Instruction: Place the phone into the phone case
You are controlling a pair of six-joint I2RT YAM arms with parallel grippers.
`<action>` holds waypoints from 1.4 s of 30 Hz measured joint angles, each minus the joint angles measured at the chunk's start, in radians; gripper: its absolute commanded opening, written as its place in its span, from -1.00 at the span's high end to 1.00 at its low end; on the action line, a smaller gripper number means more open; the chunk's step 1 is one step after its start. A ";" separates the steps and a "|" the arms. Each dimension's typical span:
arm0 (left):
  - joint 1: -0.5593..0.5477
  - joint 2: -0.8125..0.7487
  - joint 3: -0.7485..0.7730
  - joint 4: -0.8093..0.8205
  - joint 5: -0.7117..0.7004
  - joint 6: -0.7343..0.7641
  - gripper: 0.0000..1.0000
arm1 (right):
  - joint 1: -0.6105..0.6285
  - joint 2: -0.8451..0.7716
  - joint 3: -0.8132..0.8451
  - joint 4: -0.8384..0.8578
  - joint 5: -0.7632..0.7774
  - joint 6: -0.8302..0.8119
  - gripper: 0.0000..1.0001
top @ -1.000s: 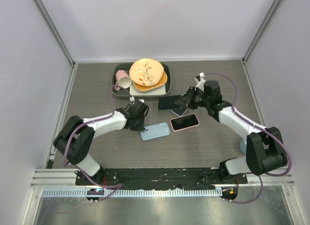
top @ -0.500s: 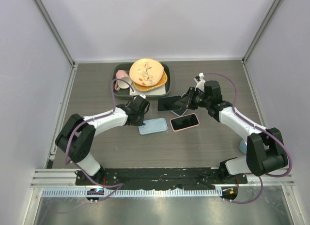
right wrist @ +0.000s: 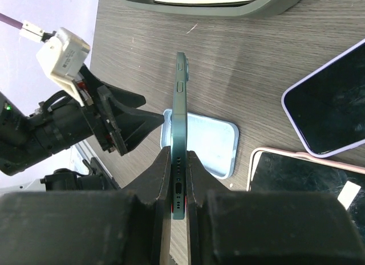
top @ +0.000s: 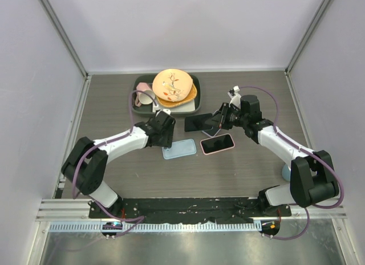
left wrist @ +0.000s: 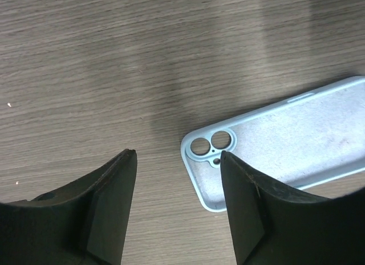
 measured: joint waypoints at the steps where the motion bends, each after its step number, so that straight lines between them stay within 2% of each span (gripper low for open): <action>1: 0.000 -0.015 -0.007 0.006 0.002 0.000 -0.34 | 0.000 0.000 0.000 0.000 -0.003 0.000 0.98; 6: 0.021 -0.079 -0.044 0.050 0.051 -0.008 -0.34 | 0.000 0.000 0.000 0.001 -0.014 0.000 0.98; 11: 0.107 -0.140 -0.124 0.130 0.174 -0.038 -0.33 | 0.000 0.007 0.000 0.007 -0.038 0.000 0.98; 18: 0.319 -0.314 -0.335 0.301 0.433 -0.131 -0.36 | 0.016 0.056 0.000 0.061 -0.074 0.021 0.98; 22: 0.445 -0.417 -0.452 0.435 0.580 -0.216 -0.37 | 0.067 0.104 0.000 0.103 -0.090 0.045 0.98; 25: 0.498 -0.461 -0.500 0.519 0.654 -0.271 -0.37 | 0.109 0.137 0.000 0.132 -0.105 0.066 0.98; 31: 0.509 -0.480 -0.510 0.619 0.744 -0.319 -0.38 | 0.159 0.174 0.000 0.166 -0.137 0.089 0.98; 42: 0.510 -0.420 -0.510 0.673 0.800 -0.323 -0.39 | 0.167 0.249 -0.006 0.263 -0.177 0.162 0.98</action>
